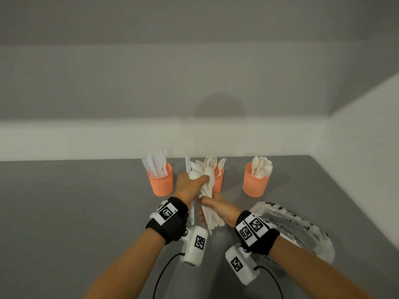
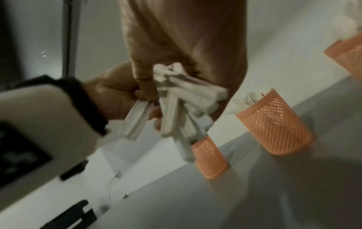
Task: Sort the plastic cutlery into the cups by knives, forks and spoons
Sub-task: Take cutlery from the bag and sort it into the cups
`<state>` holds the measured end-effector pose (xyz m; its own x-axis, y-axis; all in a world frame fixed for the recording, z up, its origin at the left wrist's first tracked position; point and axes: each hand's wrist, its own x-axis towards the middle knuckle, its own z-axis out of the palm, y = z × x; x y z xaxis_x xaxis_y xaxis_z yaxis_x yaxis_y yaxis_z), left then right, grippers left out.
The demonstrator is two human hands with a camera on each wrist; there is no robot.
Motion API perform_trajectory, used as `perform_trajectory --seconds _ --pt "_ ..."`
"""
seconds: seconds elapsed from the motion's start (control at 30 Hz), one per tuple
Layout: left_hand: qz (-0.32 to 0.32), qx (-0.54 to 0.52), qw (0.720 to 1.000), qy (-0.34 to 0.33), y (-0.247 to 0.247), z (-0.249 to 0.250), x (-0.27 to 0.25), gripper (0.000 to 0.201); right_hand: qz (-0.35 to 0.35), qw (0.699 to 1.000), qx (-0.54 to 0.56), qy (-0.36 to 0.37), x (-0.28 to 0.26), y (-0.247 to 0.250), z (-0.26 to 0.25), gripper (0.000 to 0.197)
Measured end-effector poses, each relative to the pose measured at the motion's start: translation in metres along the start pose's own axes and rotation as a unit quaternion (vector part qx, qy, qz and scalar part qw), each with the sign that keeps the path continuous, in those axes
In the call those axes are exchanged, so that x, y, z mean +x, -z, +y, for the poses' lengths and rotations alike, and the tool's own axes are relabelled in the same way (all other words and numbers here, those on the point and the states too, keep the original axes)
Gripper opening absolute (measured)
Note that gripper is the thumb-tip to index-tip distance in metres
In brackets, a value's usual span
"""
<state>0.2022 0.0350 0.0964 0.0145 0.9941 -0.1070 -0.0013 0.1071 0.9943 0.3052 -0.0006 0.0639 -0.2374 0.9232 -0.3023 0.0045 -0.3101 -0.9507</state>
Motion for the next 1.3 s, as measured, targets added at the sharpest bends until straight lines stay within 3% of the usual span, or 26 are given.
perform_trajectory --seconds 0.07,0.13,0.23,0.33,0.47,0.63,0.77,0.93,1.3 --pt "0.038 0.023 0.999 -0.018 -0.005 0.000 0.000 0.015 0.053 0.994 -0.049 0.077 -0.002 -0.004 0.001 0.012" --pt "0.033 0.052 0.997 -0.048 -0.010 0.004 -0.001 0.023 0.063 0.991 -0.053 0.103 -0.004 -0.006 0.001 0.009" --pt "-0.002 0.039 0.998 -0.039 -0.009 0.014 -0.002 0.036 0.032 0.998 0.039 0.044 -0.007 0.000 -0.002 0.006" --pt "0.003 -0.037 0.999 0.023 0.001 0.012 0.005 0.029 -0.011 0.991 0.134 -0.011 -0.008 0.011 -0.009 0.018" --pt "0.003 -0.100 0.991 0.092 0.013 0.002 0.011 0.024 -0.041 0.977 0.210 -0.024 -0.006 0.021 -0.014 0.033" --pt "-0.001 -0.150 0.983 0.103 0.014 0.000 0.004 0.021 -0.026 0.976 0.218 -0.018 -0.004 0.024 -0.010 0.028" --pt "0.007 -0.071 0.995 0.065 0.010 -0.005 0.000 0.034 0.024 0.988 0.149 0.014 -0.001 0.023 -0.006 0.026" --pt "-0.035 -0.025 0.999 0.014 -0.004 -0.010 -0.009 0.024 0.045 0.993 0.104 0.035 0.002 0.019 -0.003 0.032" --pt "0.094 -0.006 0.995 -0.026 -0.015 -0.004 -0.001 0.021 0.077 0.992 0.092 0.042 -0.001 0.019 0.003 0.023"
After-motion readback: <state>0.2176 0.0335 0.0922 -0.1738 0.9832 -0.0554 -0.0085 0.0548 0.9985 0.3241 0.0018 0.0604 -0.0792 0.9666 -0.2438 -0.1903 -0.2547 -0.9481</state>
